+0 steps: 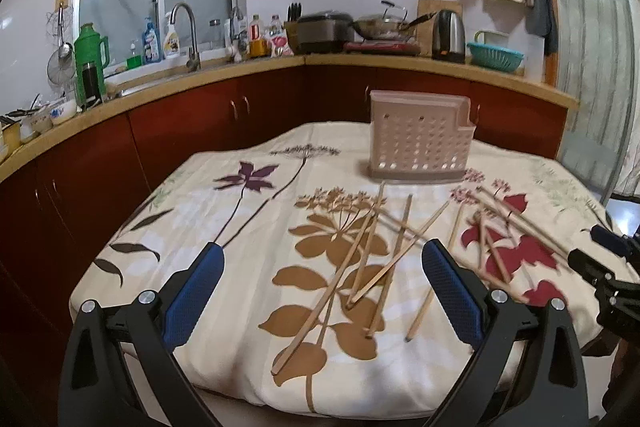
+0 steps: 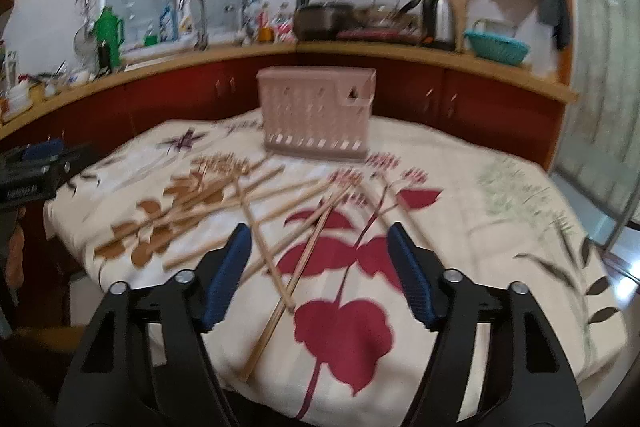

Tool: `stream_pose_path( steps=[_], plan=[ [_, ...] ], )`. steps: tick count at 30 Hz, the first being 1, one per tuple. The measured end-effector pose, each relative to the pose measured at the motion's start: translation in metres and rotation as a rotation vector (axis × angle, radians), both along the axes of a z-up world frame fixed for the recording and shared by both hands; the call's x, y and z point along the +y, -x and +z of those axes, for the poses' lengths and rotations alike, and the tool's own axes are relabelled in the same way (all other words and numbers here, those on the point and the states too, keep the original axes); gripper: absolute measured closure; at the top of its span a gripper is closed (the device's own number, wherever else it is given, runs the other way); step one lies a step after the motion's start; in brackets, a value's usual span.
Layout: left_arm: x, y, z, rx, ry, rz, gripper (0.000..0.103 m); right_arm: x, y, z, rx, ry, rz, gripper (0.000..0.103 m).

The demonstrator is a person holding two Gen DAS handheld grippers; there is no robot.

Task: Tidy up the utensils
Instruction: 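Lower the right tool to a wooden chopstick and close its fingers on it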

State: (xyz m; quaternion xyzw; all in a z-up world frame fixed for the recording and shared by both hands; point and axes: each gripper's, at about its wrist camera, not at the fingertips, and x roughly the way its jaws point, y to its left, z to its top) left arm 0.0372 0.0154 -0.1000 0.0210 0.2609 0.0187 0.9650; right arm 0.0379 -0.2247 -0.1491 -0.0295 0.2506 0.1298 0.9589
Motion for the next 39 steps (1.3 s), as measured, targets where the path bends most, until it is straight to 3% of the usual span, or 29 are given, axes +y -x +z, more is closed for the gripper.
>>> stream_pose_path(
  steps=[7, 13, 19, 30, 39],
  plan=[
    [0.008, -0.011, -0.020, 0.036, 0.009, 0.007, 0.006, 0.014, -0.016, -0.040, 0.107, 0.032, 0.081, 0.066],
    [0.012, -0.020, -0.031, 0.066, 0.013, 0.016, 0.006, 0.019, -0.022, -0.050, 0.129, 0.052, 0.097, 0.078],
    [0.015, -0.025, -0.036, 0.079, 0.016, 0.020, 0.006, 0.028, -0.027, -0.052, 0.122, 0.083, 0.118, 0.080],
    [0.016, -0.031, -0.045, 0.105, 0.009, 0.009, 0.006, 0.035, -0.032, -0.056, 0.123, 0.115, 0.130, 0.096],
    [0.016, -0.036, -0.057, 0.134, -0.045, 0.004, 0.007, 0.023, -0.024, -0.038, 0.052, 0.082, 0.095, 0.096]
  ],
)
